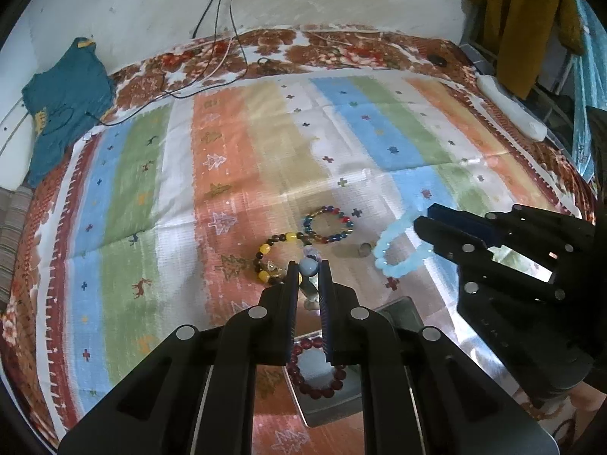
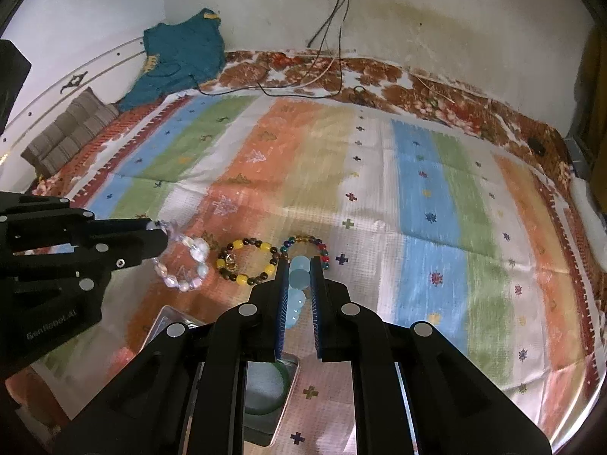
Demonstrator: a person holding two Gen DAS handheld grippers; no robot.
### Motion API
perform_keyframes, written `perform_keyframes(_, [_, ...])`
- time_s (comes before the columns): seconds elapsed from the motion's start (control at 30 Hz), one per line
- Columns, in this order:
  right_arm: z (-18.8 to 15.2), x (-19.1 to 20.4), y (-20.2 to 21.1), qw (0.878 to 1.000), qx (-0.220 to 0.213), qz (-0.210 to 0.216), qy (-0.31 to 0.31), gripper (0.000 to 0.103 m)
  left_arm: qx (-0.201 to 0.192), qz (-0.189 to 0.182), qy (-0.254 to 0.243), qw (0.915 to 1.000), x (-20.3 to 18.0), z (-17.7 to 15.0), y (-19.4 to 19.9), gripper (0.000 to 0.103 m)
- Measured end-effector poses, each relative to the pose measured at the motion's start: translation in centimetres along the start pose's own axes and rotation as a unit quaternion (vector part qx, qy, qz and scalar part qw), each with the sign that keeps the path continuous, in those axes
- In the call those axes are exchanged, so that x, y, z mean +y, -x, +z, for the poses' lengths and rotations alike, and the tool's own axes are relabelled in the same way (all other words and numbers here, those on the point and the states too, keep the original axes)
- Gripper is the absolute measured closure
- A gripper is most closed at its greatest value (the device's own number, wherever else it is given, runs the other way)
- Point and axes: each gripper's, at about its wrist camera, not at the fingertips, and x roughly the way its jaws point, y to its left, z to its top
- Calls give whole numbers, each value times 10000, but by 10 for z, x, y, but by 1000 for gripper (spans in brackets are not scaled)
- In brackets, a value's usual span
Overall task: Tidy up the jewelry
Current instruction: 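Lift the pearl bracelet with left tool while right tool carries the blue bracelet toward the tin, then lower both bracelets into the tin and open both tools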
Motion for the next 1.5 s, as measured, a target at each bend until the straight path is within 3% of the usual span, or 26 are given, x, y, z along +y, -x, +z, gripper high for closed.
perform_keyframes(0.53, [-22, 18, 30, 9996, -196, 175, 98, 91, -193, -162, 22, 9997, -11, -20, 23, 93])
perform_keyframes(1.13, [-50, 23, 44, 9996, -63, 268, 117, 91, -282, -191, 26, 9994, -15, -53, 45, 93])
perform_keyframes(1.27, [-54, 22, 43, 9995, -9, 302, 68, 90, -131, -172, 74, 9997, -14, -60, 40, 92])
perform_keyframes(1.3, [-54, 22, 43, 9995, 21, 298, 37, 86, -79, -113, 85, 9999, -14, -62, 38, 87])
perform_keyframes(1.33, [-55, 20, 43, 9996, 39, 267, 4, 73, -45, -41, 108, 9999, -13, -64, 37, 85])
perform_keyframes(1.4, [-56, 17, 43, 9998, 36, 176, -40, 61, -33, 34, 147, 9999, -10, -66, 37, 81])
perform_keyframes(1.5, [-55, 10, 40, 9998, 100, 65, -145, 61, -25, 55, 195, 9998, -7, -68, 38, 75])
